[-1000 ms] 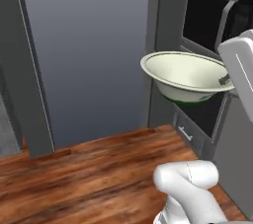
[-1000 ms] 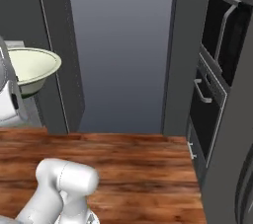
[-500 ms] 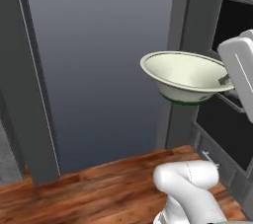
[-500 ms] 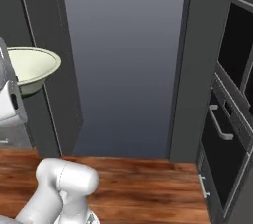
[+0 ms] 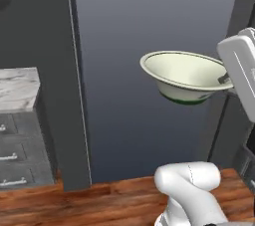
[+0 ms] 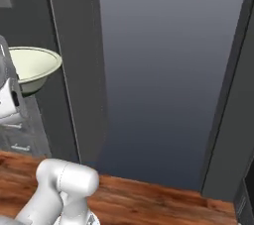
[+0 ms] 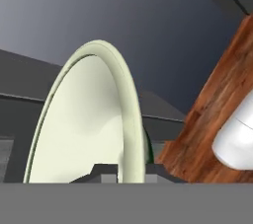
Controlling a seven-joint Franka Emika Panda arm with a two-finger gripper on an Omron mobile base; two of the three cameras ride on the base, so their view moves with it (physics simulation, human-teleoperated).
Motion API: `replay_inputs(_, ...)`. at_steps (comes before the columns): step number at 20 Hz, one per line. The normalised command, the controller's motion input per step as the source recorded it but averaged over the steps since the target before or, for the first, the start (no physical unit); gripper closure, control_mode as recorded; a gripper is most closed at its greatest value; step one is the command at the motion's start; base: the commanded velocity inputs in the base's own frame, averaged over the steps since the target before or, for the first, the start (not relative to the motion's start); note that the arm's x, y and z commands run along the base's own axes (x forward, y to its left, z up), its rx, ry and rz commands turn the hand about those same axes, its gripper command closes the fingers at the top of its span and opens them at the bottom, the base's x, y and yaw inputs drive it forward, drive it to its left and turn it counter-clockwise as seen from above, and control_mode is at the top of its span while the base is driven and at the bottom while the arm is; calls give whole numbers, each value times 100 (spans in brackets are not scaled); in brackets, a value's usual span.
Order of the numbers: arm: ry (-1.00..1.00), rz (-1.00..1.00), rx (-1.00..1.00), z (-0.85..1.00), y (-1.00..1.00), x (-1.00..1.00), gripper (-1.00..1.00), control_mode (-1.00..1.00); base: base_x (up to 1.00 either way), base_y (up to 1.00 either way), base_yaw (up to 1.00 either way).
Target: Move the bowls from the cabinet to the plates on the dining table.
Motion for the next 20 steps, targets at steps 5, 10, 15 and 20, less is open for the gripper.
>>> replay_inputs(5, 0, 0, 0, 0, 0, 0, 100, 100, -26, 54, 57)
replay_inputs(10, 0, 0, 0, 0, 0, 0, 100, 100, -4, 37, 62)
replay_inputs(15, 0, 0, 0, 0, 0, 0, 100, 100, -1, 28, 64)
replay_inputs(20, 0, 0, 0, 0, 0, 0, 100, 100, 0, 6, 67)
